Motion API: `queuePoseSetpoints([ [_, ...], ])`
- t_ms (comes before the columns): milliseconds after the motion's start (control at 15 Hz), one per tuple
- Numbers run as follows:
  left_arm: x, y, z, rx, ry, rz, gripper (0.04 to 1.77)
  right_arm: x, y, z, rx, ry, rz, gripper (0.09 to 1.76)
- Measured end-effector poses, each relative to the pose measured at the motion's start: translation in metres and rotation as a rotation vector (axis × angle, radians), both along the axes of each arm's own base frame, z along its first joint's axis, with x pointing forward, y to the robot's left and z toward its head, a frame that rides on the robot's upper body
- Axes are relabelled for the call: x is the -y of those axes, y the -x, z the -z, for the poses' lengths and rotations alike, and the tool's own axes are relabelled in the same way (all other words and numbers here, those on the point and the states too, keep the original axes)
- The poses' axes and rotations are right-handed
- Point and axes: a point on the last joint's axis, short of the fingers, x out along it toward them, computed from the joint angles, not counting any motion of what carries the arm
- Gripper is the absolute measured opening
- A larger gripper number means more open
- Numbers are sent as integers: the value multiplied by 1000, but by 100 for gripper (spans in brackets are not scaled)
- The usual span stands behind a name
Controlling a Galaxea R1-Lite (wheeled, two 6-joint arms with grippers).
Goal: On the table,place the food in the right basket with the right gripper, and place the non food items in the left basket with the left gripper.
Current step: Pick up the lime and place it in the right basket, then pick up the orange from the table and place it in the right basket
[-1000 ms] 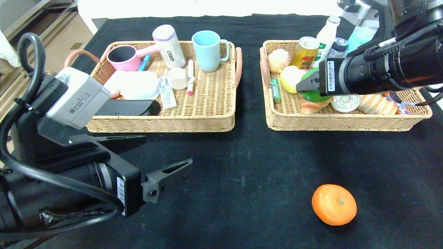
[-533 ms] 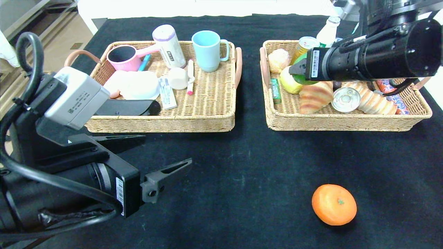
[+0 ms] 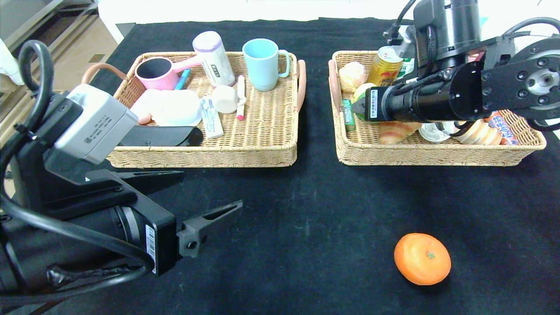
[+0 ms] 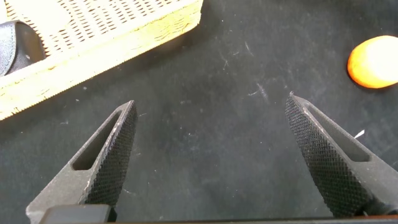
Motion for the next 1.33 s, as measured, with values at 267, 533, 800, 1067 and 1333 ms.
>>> queuePoseSetpoints([
  [267, 0, 0, 0, 0, 1, 0, 172, -2, 0, 1, -4, 3, -4, 155],
  [533, 0, 0, 0, -1, -1, 0, 172, -2, 1, 1, -4, 2, -7, 161],
  [800, 0, 0, 1, -1, -1, 0, 172, -2, 1, 1, -5, 3, -7, 165],
  [1067, 0, 0, 1, -3, -3, 0, 172, -1, 9, -5, 3, 5, 4, 167],
  [1333, 0, 0, 1, -4, -3, 1, 172, 2, 40, -12, -66, 49, 40, 169],
])
